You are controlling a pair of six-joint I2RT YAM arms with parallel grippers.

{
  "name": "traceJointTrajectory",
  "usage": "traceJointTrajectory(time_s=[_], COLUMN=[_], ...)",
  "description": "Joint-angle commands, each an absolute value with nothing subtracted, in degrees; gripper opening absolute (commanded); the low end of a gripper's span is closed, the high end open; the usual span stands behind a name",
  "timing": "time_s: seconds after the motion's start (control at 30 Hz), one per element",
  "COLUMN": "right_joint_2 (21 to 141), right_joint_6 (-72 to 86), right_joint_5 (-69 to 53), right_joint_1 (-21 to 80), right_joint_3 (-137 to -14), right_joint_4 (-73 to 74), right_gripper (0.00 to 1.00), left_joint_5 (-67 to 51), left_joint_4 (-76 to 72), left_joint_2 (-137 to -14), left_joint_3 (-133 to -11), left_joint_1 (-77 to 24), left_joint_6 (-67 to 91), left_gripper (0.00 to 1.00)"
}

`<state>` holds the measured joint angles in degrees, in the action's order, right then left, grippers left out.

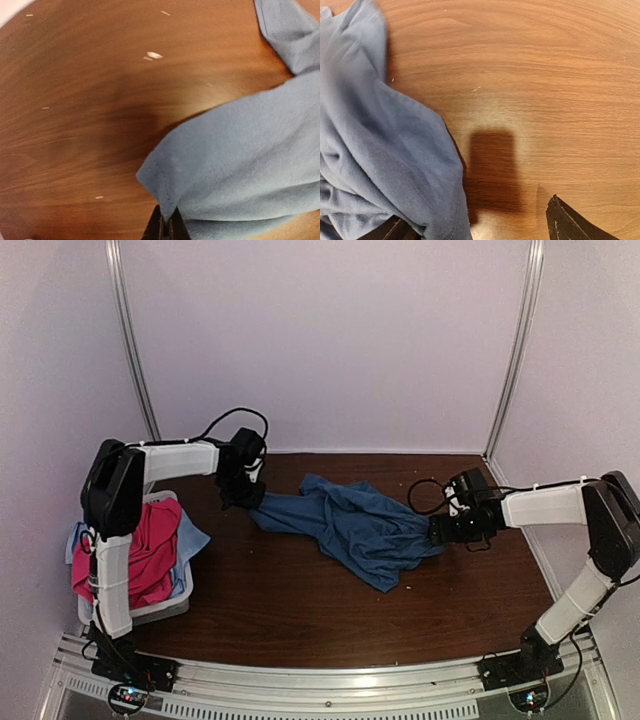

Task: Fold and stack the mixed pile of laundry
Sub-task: Pick up the crumpled T-shirt from the center of the board.

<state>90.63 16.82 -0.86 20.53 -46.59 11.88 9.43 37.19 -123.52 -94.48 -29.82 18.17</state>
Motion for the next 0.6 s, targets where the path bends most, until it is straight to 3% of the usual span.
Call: traceJointTrajectory(time_s=[0.0,0.2,0.47,0.57], right_joint_2=[88.07,81.17,70.17,68.95], right_joint_6=[15.50,13.41,14.13,13.76], right_joint_5=[-2.58,-10.16,-16.11,-19.36], right_joint_1=[18.33,20.11,23.16,28.45], right_joint_3=[-45.73,-44.21,-41.58,-40.81], right_joint_4=[12.15,9.11,10.57,8.50], right_gripper=[0.86,0.83,0.82,0.77], left_joint_5=[7.77,-8.53,-13.61,-15.86], left_joint_4=[33.06,32.52,28.07,28.32], left_joint_2=[-109.66,-104.77,-96.09,-95.10], left_joint_3=[-91.52,-92.30,-92.77,-95.42], left_joint_1=[-24.92,-25.36,-27.86,-28.03], left_joint_6=[18.27,16.33,14.10,14.84], left_gripper=[0.00,0.00,0.00,0.00])
